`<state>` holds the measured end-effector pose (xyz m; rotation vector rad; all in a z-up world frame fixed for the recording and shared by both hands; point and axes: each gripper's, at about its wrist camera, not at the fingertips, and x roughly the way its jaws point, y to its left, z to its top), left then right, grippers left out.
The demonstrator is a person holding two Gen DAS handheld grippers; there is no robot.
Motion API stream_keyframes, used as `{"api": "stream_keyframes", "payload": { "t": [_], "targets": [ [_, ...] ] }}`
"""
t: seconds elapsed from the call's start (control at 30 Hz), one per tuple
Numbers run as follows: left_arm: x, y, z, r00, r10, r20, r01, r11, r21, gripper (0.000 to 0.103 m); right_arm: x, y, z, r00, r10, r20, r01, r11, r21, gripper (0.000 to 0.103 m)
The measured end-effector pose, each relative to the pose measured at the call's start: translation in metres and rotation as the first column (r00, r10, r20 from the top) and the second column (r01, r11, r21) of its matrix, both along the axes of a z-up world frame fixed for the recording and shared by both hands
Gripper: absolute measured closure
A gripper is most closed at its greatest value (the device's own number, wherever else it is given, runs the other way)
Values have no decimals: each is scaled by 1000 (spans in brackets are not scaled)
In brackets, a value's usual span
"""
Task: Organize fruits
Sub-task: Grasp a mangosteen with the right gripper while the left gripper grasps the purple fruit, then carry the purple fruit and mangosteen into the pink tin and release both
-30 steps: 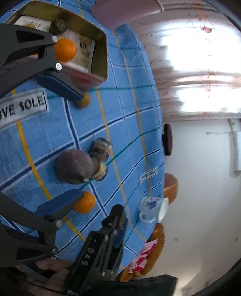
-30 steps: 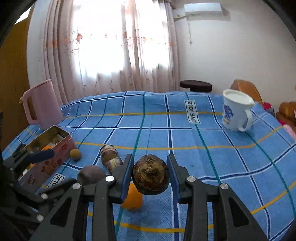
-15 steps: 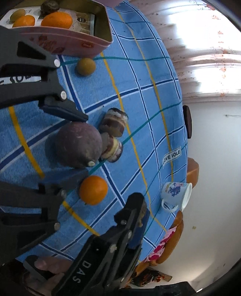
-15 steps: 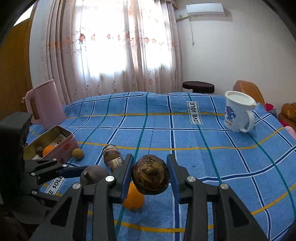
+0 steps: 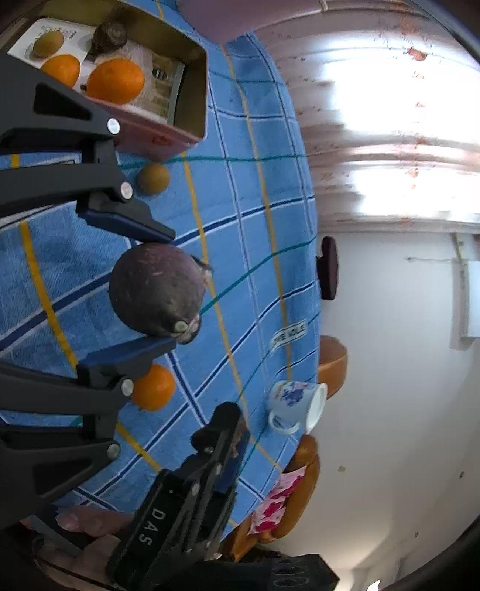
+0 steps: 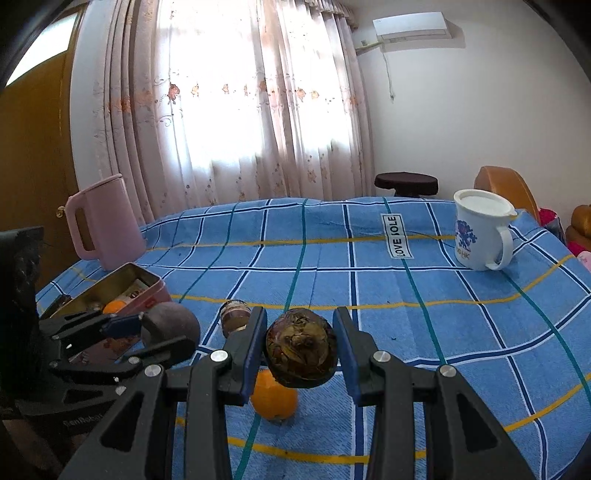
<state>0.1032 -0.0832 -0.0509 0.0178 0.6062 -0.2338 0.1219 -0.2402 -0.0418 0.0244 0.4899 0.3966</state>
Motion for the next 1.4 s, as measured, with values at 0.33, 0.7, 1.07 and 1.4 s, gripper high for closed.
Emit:
{"api": "stream_keyframes", "payload": {
  "t": [0.33,0.7,1.07,1.4],
  "targets": [
    [-13,4,9,994,44,105,-44,999,-3,50,-7,-1,4,999,16,37,-16,1000,11,64],
    [-25,7,15,980,86,181,-86,996,-9,50,-18,2,7,995,27,100,-28,1000,4,64],
    [-35,9,17,967,113,229,-113,994,-12,50,-25,4,10,988,37,150,-37,999,-7,64],
    [-44,9,20,951,134,277,-135,991,-16,50,-29,5,10,985,38,168,-37,999,-9,64]
  ]
}}
